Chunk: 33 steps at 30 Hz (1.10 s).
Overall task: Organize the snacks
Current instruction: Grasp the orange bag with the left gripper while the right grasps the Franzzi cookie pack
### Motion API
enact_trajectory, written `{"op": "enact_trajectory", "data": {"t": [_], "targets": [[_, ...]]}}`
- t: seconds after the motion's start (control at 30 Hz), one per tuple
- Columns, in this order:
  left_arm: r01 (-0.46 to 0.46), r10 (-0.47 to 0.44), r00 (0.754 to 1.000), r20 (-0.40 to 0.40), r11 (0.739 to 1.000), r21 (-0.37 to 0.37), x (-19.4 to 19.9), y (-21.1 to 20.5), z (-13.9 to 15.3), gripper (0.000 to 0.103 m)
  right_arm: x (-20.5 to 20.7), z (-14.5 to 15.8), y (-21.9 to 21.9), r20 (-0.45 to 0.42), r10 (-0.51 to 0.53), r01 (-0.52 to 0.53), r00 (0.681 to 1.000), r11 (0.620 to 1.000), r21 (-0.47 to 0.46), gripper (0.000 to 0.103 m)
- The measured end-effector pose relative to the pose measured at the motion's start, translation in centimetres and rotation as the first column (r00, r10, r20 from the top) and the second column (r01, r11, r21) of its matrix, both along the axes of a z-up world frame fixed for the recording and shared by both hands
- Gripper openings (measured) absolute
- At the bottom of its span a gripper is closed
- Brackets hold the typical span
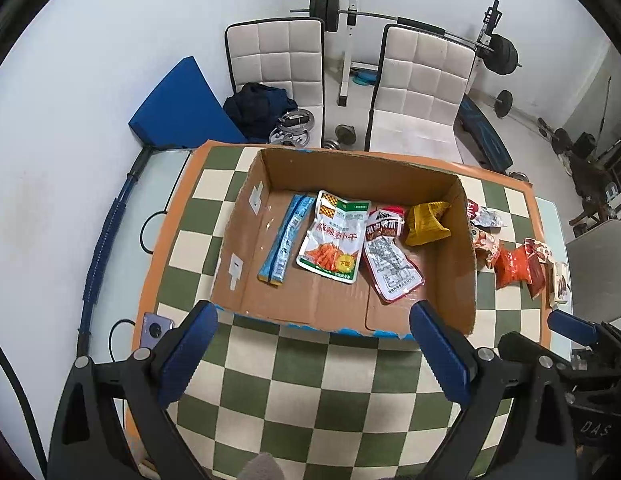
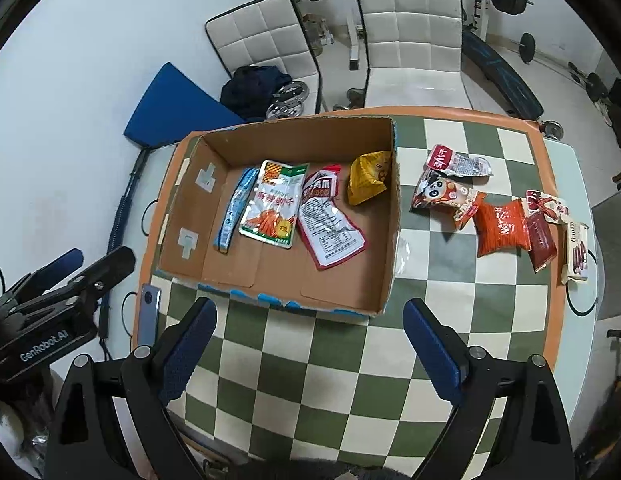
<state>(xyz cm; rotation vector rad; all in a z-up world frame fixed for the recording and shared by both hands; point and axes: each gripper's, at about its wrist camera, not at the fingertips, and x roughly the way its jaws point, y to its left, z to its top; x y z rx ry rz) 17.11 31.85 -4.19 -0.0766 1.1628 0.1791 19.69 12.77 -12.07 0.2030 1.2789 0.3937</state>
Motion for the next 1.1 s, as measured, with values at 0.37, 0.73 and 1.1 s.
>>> {"op": "enact_trajectory", "data": {"t": [0.37, 0.73, 1.1], "targets": [[0.036, -0.036, 0.999, 0.014, 0.999, 0.018, 2.1, -7.3, 0.9, 0.099, 0.9, -1.3, -8.2, -0.044, -0.075, 0.081, 0.996, 0.987, 0.136, 0.096], [0.386, -0.383, 0.912, -0.145, 0.922, -0.011, 11.0, -25.5, -6.5, 0.099, 4.1, -7.2, -29.9, -0.14, -0.356, 0.367, 0.924, 0.928, 0.061, 0.097], [0.801, -0.7, 0.551, -0.455, 0.597, 0.052, 17.9, -38.9, -20.0, 0.099, 9.0, -18.4, -40.2, -0.322, -0.353, 0.352, 0.879, 0.934, -0.064, 0.097]]}}
